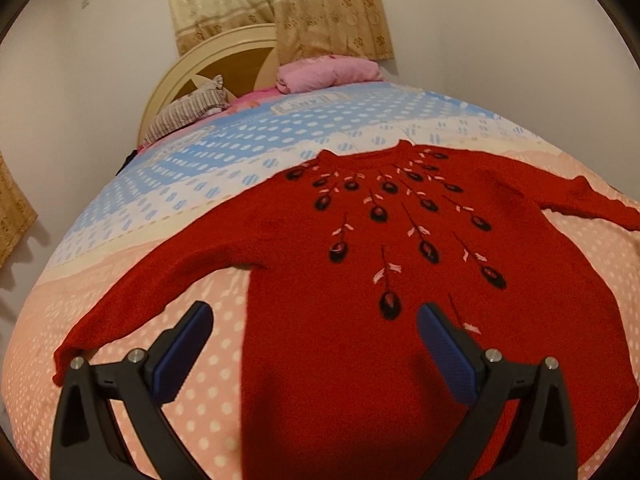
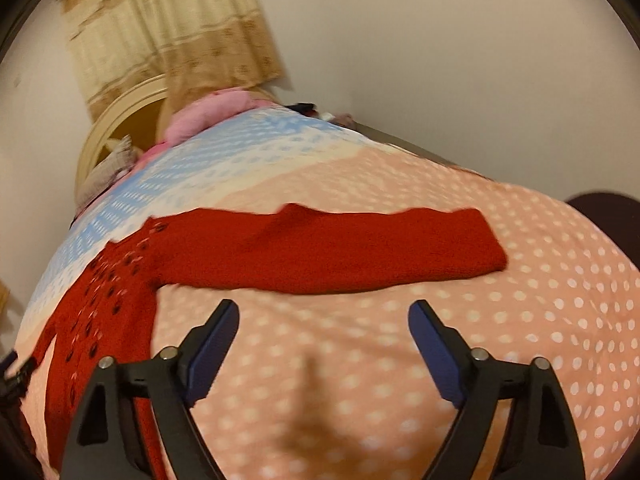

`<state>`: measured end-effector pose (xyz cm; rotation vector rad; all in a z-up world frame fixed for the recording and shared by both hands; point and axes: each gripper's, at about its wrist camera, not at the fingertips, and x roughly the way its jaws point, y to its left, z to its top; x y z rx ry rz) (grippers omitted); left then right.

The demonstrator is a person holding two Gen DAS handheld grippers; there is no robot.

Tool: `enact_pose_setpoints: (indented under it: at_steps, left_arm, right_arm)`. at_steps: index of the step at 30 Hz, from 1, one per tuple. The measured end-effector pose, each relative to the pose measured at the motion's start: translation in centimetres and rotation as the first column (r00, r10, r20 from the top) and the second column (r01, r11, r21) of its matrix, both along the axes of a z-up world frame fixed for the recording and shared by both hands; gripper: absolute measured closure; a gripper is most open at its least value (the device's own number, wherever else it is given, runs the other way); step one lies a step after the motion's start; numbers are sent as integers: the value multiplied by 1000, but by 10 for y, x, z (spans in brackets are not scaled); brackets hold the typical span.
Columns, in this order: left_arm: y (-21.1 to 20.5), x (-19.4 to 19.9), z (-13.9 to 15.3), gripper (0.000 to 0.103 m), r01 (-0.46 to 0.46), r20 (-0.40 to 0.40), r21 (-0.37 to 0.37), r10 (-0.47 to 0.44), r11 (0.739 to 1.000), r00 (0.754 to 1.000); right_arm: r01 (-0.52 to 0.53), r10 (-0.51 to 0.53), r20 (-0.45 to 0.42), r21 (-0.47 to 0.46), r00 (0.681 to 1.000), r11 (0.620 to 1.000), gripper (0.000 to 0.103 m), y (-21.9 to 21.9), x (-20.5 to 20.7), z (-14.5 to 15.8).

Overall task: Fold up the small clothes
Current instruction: 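Move the right tool to the cardigan sleeve cuff and close on it, then lift the sleeve with the right tool and fold it across the cardigan body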

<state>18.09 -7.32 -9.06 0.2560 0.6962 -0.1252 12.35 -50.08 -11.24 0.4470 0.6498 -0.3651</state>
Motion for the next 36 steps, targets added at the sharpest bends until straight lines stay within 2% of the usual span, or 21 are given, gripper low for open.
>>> enact_pose_setpoints:
  at_steps: [3,7,14,19,23,26,27,30,33,36]
  left_arm:
    - [-3,9,-4,0,0,-7,7,0,1000,1000]
    - [0,21,-10,0,-22,-6,17,22,1000,1000]
    - [7,39,-24,0,-48,-34,16,48,999,998]
    - [10,44,-28,0,-52,-44,11,52,999,998]
    - [13,45,-29,0,-58,-46,8,58,998,997]
    - [15,46,-30,0,-61,-52,2,61,998,997]
    - [16,46,-31,0,-63,-55,0,63,998,997]
    - [19,46,-31,0,-64,-58,-11,63,998,996]
    - [22,46,-30,0,-67,-57,-14,66,998,996]
    - [24,46,-29,0,-73,-53,-26,72,997,996]
  right_arm:
    - [54,-53,-6,44,999,998,22,-26,-4,-4]
    - [154,-152,-24,102,988,983,33,-66,-11,-8]
    - [255,-248,-69,120,966,960,39,-111,-13,-16]
    - [246,-237,-77,131,968,960,51,-125,0,-18]
    - [248,-229,-143,130,963,960,52,-127,18,-26]
    - [227,-194,-210,141,958,964,70,-124,31,-41]
    - [221,-189,-214,140,958,965,79,-122,32,-44]
    - [211,-181,-185,160,966,964,92,-122,30,-39]
    - [205,-181,-165,140,970,969,93,-119,32,-25]
    - [190,-177,-113,117,978,975,94,-113,36,1]
